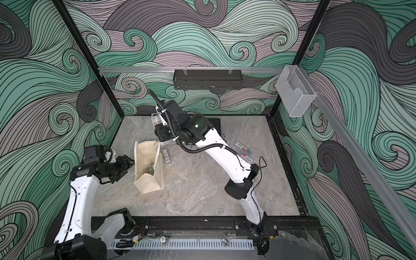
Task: Put the compass set into the canvas bag
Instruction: Place the compass set in the canvas bag.
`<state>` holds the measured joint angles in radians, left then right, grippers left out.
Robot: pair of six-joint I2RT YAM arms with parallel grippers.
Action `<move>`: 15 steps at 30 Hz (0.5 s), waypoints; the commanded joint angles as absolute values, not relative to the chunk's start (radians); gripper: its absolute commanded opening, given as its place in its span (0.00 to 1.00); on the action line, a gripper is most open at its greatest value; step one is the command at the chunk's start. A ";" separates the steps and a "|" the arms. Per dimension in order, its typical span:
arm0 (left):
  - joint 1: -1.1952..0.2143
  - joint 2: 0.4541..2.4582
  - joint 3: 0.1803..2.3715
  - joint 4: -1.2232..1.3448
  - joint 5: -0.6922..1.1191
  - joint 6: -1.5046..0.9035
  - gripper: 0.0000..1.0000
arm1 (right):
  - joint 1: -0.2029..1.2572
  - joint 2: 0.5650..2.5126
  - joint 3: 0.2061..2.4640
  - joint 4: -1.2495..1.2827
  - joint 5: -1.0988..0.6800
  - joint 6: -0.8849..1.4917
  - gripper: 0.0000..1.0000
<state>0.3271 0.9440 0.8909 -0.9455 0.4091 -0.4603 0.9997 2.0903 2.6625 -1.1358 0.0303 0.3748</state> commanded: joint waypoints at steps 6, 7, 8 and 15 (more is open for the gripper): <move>0.336 0.892 0.916 -0.976 0.349 -0.464 0.70 | 1.058 2.186 2.677 -1.019 -0.047 0.382 0.46; 0.337 0.882 0.924 -0.981 0.332 -0.462 0.70 | 1.064 2.195 2.668 -0.997 -0.058 0.388 0.46; 0.336 0.873 0.933 -0.988 0.315 -0.462 0.70 | 1.069 2.203 2.663 -0.985 -0.062 0.396 0.46; 0.337 0.862 1.061 -1.103 0.194 -0.428 0.70 | 1.085 2.293 2.647 -0.980 -0.048 0.452 0.46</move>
<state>0.3271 0.8661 0.9981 -1.0267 0.2653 -0.4557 1.0790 2.2726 2.6595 -0.9985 -0.0513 0.4068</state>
